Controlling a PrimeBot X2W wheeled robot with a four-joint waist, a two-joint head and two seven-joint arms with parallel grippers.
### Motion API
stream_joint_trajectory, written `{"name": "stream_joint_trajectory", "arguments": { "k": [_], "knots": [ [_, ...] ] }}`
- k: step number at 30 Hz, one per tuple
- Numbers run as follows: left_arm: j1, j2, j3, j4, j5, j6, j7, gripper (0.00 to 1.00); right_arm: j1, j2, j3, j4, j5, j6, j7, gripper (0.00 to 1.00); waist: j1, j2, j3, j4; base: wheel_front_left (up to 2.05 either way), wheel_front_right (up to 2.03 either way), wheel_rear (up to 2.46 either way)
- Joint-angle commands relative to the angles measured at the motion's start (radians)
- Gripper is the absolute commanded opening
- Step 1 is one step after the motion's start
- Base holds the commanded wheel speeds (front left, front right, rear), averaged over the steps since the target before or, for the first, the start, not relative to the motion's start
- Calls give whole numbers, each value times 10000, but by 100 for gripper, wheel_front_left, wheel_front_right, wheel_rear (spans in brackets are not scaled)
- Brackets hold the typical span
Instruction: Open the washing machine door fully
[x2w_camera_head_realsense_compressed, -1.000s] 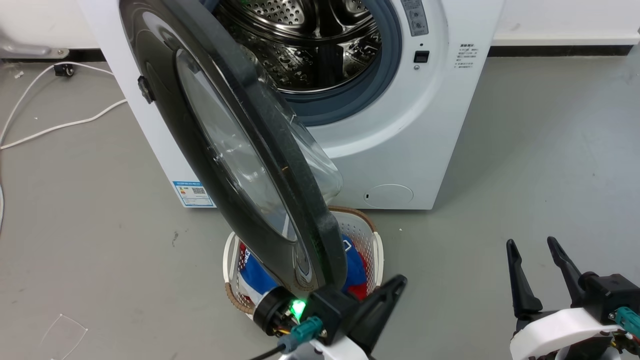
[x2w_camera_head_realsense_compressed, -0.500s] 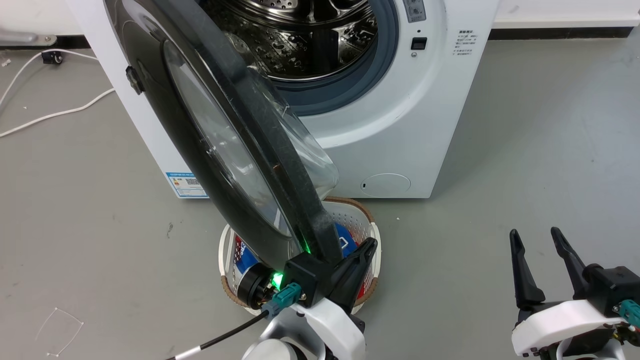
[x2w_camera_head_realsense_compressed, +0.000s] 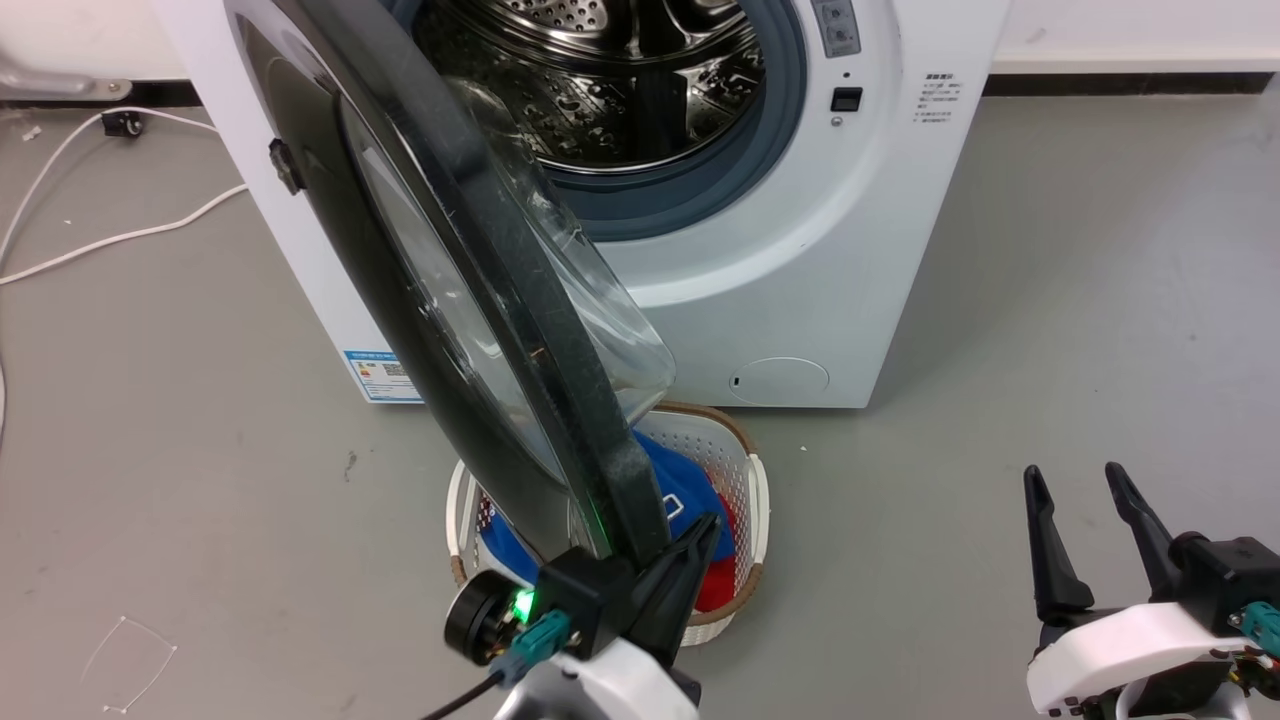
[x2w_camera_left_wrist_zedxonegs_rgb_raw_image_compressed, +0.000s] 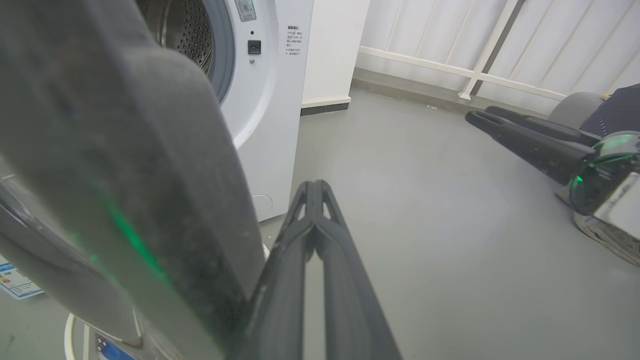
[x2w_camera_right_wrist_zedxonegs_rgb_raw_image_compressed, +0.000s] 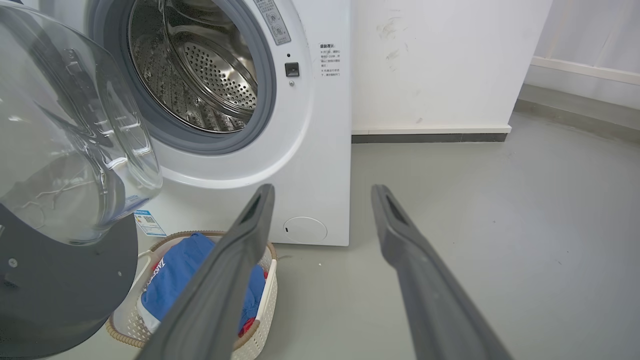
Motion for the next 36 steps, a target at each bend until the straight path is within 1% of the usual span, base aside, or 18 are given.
{"name": "stream_joint_trajectory", "arguments": {
  "k": [1, 5, 11, 17, 23, 24, 32, 36],
  "knots": [
    [191, 217, 161, -166, -6, 175, 2, 0, -18, 25, -42, 25, 81, -3, -64, 100, 0, 0, -37, 67, 0, 0, 0],
    [653, 467, 382, -705, -67, 483, 37, 0, 107, 25, -101, 67, 92, -3, -41, 100, 0, 0, -144, 248, 0, 0, 0],
    [1220, 748, 602, -1329, -129, 829, 97, 0, 214, 25, -153, 37, 96, -3, 10, 100, 0, 0, -224, 574, 0, 0, 0],
    [1706, 838, 647, -1925, -118, 1090, 15, 0, 267, 25, -143, -96, 18, -3, 72, 100, 0, 0, -164, 1060, 0, 0, 0],
    [1942, 867, 748, -2212, -82, 1319, -187, 0, 268, 25, -191, -246, -25, -3, 133, 100, 0, 0, -35, 1790, 0, 0, 0],
    [1942, 867, 748, -2212, -82, 1319, -187, 0, 268, 25, -191, -246, -25, -3, 133, 100, 0, 0, -35, 1790, 0, 0, 0],
    [2020, 769, 583, -2503, 101, 1420, -500, 0, 178, 20, -392, -378, -117, -3, 281, 100, 0, 0, 126, 2937, 0, 0, 0],
    [2147, 708, 669, -2499, -17, 1581, -561, 0, 116, 22, -457, -421, -162, -3, 287, 100, 0, 0, 165, 3450, 0, 0, 0]
  ]
}}
